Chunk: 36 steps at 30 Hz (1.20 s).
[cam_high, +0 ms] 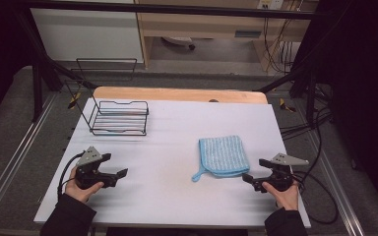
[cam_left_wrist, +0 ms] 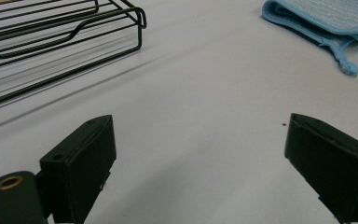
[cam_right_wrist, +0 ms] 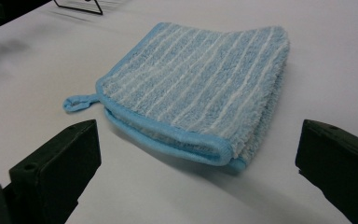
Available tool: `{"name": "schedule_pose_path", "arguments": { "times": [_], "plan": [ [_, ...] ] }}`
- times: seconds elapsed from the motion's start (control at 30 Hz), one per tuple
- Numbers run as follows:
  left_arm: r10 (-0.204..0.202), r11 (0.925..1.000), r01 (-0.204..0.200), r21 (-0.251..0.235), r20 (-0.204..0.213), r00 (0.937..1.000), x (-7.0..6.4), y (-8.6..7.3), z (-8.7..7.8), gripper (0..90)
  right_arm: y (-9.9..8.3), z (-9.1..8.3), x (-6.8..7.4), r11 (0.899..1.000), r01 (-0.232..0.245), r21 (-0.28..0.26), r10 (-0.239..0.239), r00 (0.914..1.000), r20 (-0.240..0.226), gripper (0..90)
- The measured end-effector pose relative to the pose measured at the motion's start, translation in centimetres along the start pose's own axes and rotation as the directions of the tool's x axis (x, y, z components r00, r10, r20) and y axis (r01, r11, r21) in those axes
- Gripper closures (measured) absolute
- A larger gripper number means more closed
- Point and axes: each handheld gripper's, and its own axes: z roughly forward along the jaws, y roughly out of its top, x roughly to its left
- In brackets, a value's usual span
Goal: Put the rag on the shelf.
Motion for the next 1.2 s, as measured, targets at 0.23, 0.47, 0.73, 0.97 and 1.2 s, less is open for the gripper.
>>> {"name": "schedule_pose_path", "arguments": {
  "times": [0.23, 0.47, 0.73, 0.97, 1.2],
  "plan": [
    [-0.004, 1.0000, 0.004, -0.004, -0.009, 0.9999, 0.2, -0.1, -0.1, 8.6, 0.1, 0.3, 0.3, 1.000, 0.006, 0.012, -0.006, 1.0000, 0.002, 0.7],
    [-0.006, 1.0000, 0.006, -0.001, -0.010, 0.9999, 0.3, -0.2, -0.1, 8.6, 0.4, 1.0, 1.1, 0.999, 0.009, 0.035, -0.009, 1.0000, 0.003, 0.6],
    [-0.010, 0.9999, 0.010, -0.002, -0.009, 0.9999, 0.3, -0.3, 0.0, 8.7, 0.8, 1.8, 2.0, 0.999, 0.024, 0.041, -0.024, 0.9997, 0.003, 0.7],
    [-0.016, 0.9999, 0.016, 0.000, -0.015, 0.9998, 0.5, -0.4, 0.0, 9.0, 1.4, 2.9, 3.3, 0.997, 0.046, 0.060, -0.047, 0.9988, 0.015, 2.4],
    [-0.020, 0.9998, 0.020, 0.005, -0.018, 0.9996, 0.5, -0.3, 0.0, 9.2, 2.5, 4.8, 5.0, 0.993, 0.073, 0.096, -0.076, 0.9965, 0.033, 6.5]
  ]
}}
